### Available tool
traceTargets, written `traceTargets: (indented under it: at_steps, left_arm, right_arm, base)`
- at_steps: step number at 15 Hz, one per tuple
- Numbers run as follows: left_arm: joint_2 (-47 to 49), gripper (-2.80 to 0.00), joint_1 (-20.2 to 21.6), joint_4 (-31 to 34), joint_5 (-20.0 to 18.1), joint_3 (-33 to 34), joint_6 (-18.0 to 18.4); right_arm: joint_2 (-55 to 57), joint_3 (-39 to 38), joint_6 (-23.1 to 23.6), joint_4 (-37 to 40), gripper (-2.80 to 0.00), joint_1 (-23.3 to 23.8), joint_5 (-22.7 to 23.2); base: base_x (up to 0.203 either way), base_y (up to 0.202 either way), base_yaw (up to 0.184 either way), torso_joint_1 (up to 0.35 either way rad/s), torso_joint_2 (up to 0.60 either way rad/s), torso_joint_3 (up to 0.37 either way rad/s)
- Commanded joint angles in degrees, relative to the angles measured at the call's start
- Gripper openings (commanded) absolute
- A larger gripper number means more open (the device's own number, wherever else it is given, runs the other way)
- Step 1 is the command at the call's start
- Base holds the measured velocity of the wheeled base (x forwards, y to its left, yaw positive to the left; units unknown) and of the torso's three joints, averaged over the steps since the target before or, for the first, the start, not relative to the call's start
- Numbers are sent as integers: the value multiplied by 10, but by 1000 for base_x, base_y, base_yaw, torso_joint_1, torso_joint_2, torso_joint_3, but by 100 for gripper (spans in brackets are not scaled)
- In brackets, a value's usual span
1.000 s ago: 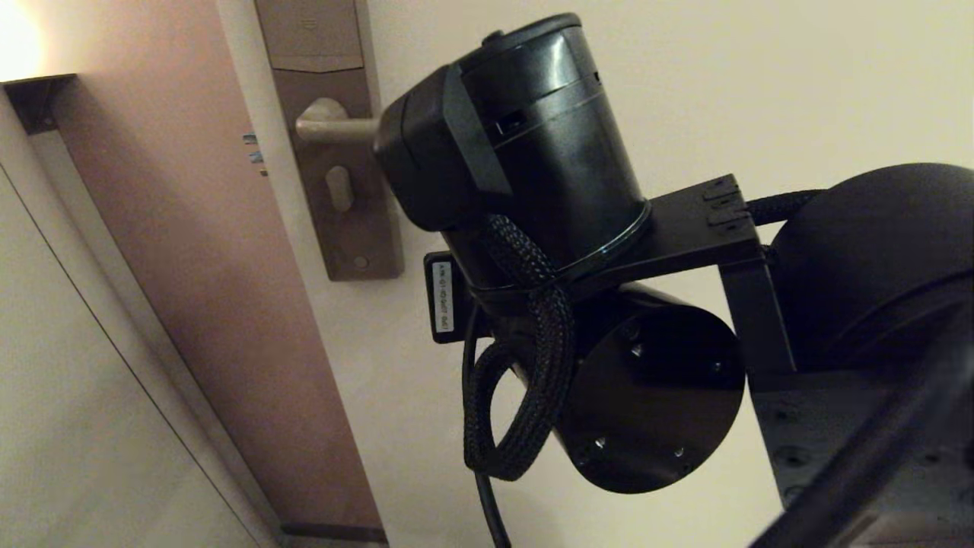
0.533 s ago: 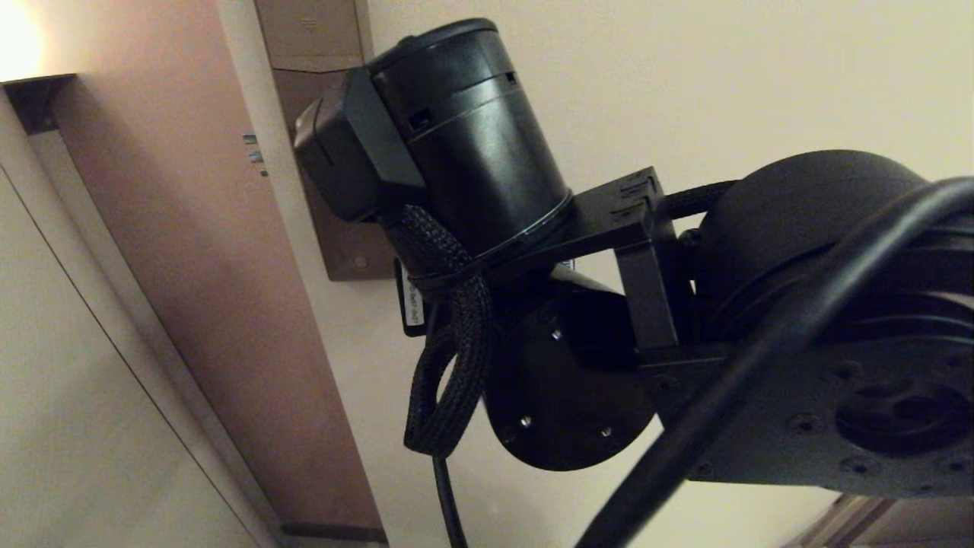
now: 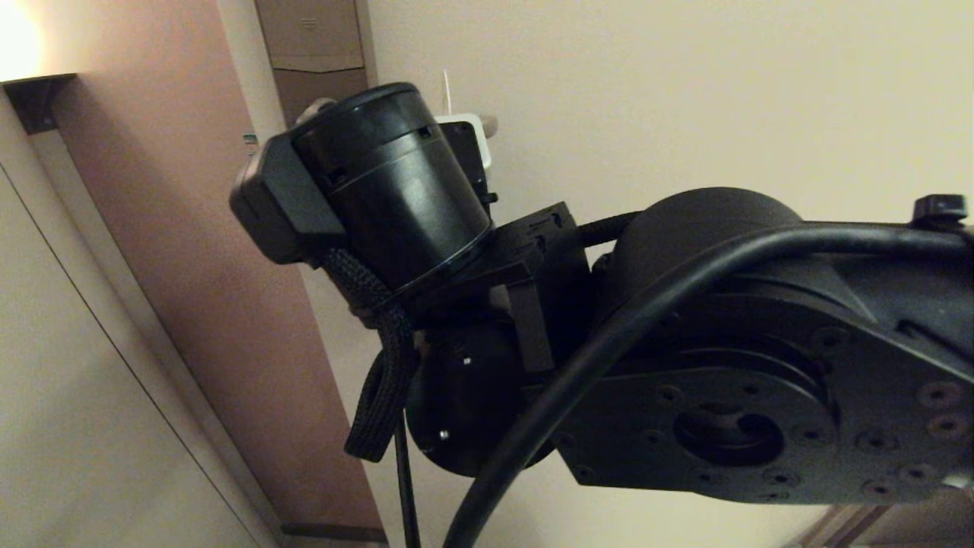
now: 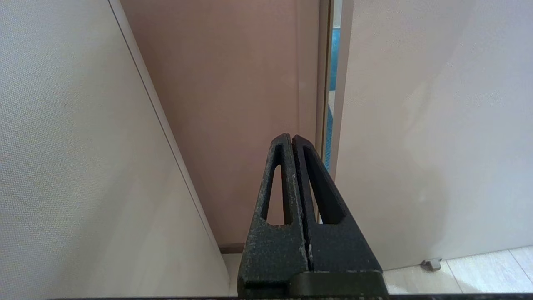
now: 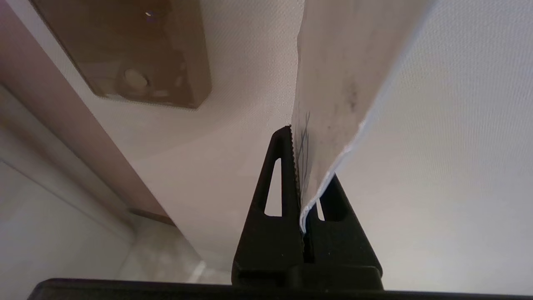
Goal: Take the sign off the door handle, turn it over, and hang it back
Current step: Hang the sign back with the other side facing out
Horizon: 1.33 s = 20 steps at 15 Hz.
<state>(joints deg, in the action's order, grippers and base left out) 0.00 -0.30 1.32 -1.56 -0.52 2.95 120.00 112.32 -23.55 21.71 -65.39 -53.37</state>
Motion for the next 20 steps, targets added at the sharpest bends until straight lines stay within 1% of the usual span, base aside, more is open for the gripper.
traceTargets:
  at_steps: [1,5,14,16,20]
  left_arm:
    - [0,-280,0,0,0,0,0]
    - [0,-280,0,0,0,0,0]
    - [0,-280,0,0,0,0,0]
    - [0,-280,0,0,0,0,0]
    - [0,-280,0,0,0,0,0]
  right_arm:
    - [18,8,-2,3,-280,-5,-11]
    - [38,8,-7,3,-280,-15,-35]
    - [45,12,0,-2,-280,-23,-35]
    - [44,12,-1,-3,-280,-31,-33]
    - [41,12,15,-6,-280,-33,-33]
  base:
    - [0,0,0,0,0,0]
    - [0,0,0,0,0,0]
    - [0,0,0,0,0,0]
    - [0,0,0,0,0,0]
    - [0,0,0,0,0,0]
